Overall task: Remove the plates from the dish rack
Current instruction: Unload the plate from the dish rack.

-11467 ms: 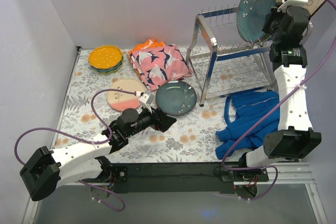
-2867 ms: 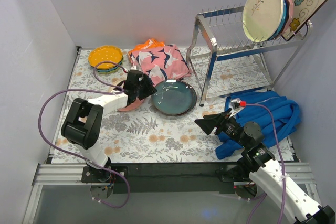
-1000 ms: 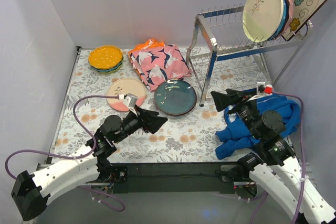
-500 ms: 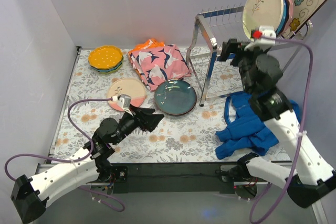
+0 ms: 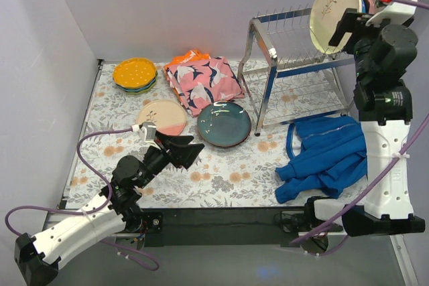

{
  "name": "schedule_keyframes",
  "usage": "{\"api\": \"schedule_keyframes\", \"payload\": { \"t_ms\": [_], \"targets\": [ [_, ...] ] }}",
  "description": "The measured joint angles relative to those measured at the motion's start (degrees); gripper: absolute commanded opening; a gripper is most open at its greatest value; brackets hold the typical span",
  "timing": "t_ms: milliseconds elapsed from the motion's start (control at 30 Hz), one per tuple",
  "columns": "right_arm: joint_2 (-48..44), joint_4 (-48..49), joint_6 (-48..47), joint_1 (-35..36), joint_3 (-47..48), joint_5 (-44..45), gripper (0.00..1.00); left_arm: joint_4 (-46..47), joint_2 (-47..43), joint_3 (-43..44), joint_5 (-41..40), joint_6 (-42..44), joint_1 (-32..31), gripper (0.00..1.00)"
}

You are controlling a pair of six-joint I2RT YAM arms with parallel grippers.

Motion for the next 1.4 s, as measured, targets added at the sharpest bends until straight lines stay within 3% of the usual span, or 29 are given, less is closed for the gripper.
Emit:
{"api": "schedule_keyframes", "payload": {
  "t_ms": [100, 300, 1033, 1400],
  "targets": [
    [2.97, -1.14, 1.22, -5.29, 5.27, -5.11, 0.91, 0.07, 0.94, 0.00, 0.09, -0.07, 0.00, 0.68],
    [6.47, -2.36, 5.97, -15.06, 6.01, -18.08, 0.89, 0.07, 1.70, 0.00, 0.09, -0.17, 0.00, 0.68],
    [12.70, 3.43, 5.66, -16.41, 5.42, -30.42, 0.83, 0.09, 2.03, 0.00, 0.48, -0.17, 0.00, 0.68],
    [12.87, 3.32, 5.20, -16.41, 5.60, -31.61, 0.80, 0.09, 2.01, 0.00, 0.63, -0.09, 0.00, 0.68]
  ]
}}
